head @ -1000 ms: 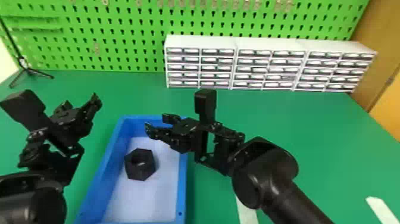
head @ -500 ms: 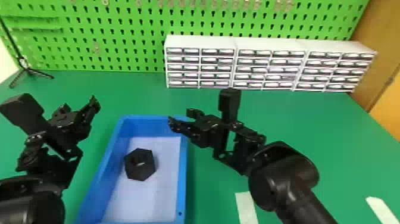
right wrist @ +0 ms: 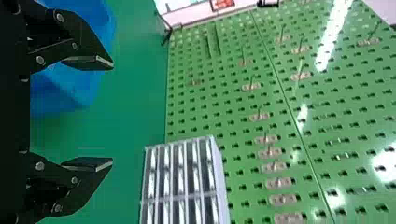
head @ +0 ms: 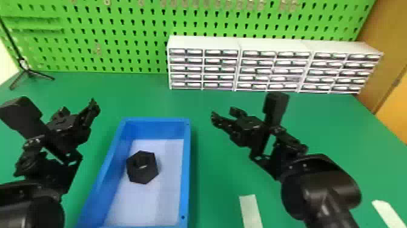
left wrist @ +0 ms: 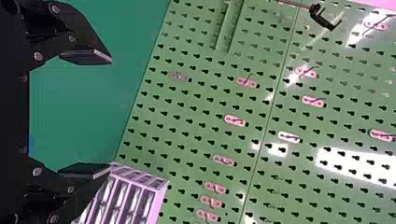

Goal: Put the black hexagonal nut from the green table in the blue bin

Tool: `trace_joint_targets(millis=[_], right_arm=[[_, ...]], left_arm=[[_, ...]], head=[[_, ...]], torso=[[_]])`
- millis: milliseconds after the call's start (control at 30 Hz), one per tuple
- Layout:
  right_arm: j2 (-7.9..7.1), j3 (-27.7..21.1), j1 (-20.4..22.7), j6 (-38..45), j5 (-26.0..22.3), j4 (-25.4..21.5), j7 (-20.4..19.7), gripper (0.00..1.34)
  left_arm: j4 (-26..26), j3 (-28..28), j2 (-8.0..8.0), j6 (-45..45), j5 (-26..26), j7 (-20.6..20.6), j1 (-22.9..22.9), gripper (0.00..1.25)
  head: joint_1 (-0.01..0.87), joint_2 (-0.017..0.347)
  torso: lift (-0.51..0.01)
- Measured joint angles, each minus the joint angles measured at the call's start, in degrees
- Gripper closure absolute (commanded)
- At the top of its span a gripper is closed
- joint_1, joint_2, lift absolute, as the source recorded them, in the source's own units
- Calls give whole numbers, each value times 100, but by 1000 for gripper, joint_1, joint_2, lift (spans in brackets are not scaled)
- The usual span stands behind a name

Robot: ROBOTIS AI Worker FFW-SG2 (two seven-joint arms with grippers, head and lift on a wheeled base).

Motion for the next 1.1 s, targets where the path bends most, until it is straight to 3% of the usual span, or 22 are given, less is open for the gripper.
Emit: trace_joint_targets(millis=[733,1100], right_arm=[[413,-2225,763,-33,765,-854,-9,522],[497,-2603,880,-44,889,-1173,-8,521]], left_arm=[[-18,100,0,-221,-6,0,-105,433],[-18,31,-1,-357,-4,4,-135,433]], head=[[692,8],[692,8]], torso=[[-97],[-97]])
